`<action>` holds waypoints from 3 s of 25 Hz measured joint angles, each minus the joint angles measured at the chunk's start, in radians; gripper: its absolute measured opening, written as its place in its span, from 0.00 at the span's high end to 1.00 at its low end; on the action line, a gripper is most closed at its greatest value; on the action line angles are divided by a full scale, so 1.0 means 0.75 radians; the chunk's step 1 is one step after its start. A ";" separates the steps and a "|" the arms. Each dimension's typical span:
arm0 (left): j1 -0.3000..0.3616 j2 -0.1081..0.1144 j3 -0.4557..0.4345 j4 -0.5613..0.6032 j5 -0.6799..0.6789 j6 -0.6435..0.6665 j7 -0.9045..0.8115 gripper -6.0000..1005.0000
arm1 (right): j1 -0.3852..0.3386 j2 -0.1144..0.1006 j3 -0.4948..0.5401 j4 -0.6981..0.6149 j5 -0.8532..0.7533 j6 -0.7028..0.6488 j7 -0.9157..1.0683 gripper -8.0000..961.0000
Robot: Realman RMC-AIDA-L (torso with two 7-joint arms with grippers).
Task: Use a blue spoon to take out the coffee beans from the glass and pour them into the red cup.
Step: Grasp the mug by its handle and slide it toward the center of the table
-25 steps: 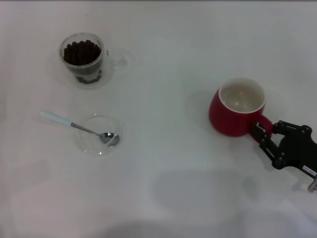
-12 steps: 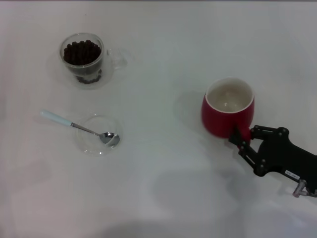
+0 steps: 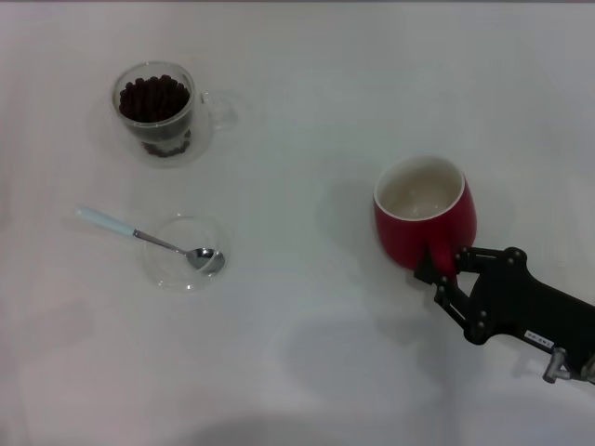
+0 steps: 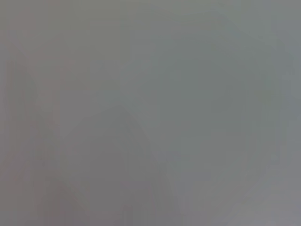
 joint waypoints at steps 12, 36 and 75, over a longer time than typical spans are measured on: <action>0.011 0.000 0.000 0.000 0.010 0.002 0.000 0.11 | -0.017 0.001 0.000 0.003 0.011 0.034 0.048 0.82; 0.009 0.000 0.000 0.000 0.054 0.001 0.008 0.11 | -0.001 0.001 -0.231 -0.108 0.000 0.072 0.060 0.85; 0.013 -0.002 0.000 0.000 0.126 0.007 0.009 0.11 | 0.029 -0.009 -0.312 0.025 0.017 -0.006 0.118 0.60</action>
